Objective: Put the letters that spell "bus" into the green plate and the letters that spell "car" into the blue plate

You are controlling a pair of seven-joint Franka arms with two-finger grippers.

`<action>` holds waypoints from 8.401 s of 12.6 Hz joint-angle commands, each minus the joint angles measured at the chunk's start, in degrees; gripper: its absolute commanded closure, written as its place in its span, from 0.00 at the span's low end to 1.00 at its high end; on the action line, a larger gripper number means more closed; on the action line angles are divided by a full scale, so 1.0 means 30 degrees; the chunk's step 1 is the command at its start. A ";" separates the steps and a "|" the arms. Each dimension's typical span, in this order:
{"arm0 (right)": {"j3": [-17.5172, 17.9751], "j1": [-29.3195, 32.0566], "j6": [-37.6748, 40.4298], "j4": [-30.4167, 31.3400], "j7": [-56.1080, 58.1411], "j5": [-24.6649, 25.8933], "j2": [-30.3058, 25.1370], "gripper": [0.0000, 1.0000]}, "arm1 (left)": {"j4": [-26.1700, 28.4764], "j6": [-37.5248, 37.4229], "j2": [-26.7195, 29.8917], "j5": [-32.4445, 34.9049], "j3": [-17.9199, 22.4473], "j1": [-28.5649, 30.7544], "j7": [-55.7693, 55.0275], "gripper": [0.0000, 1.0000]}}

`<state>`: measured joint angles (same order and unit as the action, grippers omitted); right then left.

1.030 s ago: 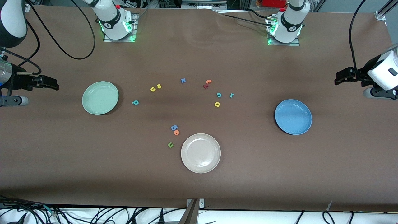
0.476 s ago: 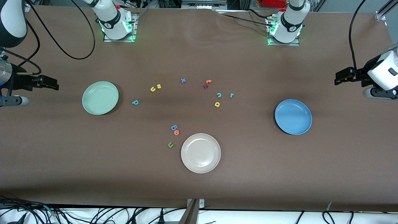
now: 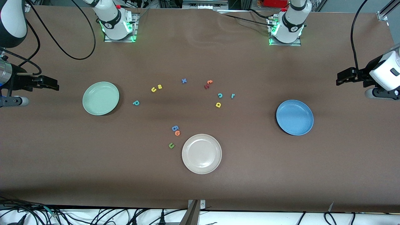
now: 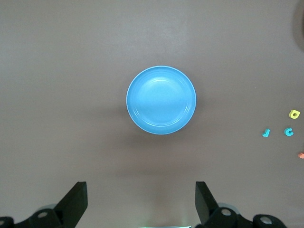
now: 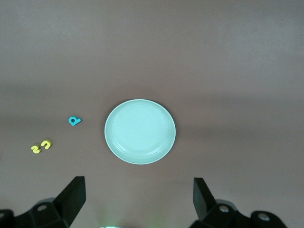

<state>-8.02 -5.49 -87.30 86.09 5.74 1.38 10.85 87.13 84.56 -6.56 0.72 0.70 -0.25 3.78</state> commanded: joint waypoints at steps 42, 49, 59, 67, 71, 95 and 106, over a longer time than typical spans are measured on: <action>0.0096 0.0189 0.0127 0.0015 0.0021 0.0303 -0.0130 0.00 | 0.0370 0.0173 0.0340 -0.0065 0.0031 -0.0122 0.0409 0.00; 0.0184 0.0013 0.0010 0.0015 0.0050 0.1444 -0.0130 0.00 | 0.0341 0.0144 0.0340 -0.0065 0.0031 -0.0122 0.0409 0.00; 0.0184 0.0042 -0.0019 0.0015 0.0109 0.1416 -0.0130 0.00 | 0.0341 0.0144 0.0340 -0.0065 0.0031 -0.0122 0.0409 0.00; 0.0213 0.0042 -0.0078 0.0015 0.0138 0.1388 -0.0130 0.00 | 0.0341 0.0115 0.0340 -0.0065 0.0031 -0.0151 0.0409 0.00; 0.0213 0.0042 -0.0078 0.0044 0.0313 0.1387 -0.0129 0.00 | 0.0341 0.0115 0.0340 -0.0065 0.0031 -0.0151 0.0409 0.00; 0.0243 -0.0833 -0.0137 0.0540 -0.3867 -0.1161 0.0221 0.01 | 0.0341 0.0115 0.0311 -0.0065 0.0031 -0.0180 0.0409 0.00; 0.2848 -0.2624 -0.8509 0.8706 -1.0701 -0.1279 0.0281 0.02 | 0.0312 0.0144 0.0282 -0.0036 0.0031 -0.0210 0.0351 0.00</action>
<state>0.03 -13.74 -108.28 105.87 -26.19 -2.42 13.64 87.17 84.56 -6.57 0.72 0.66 -0.72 3.79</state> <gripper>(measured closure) 0.018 0.000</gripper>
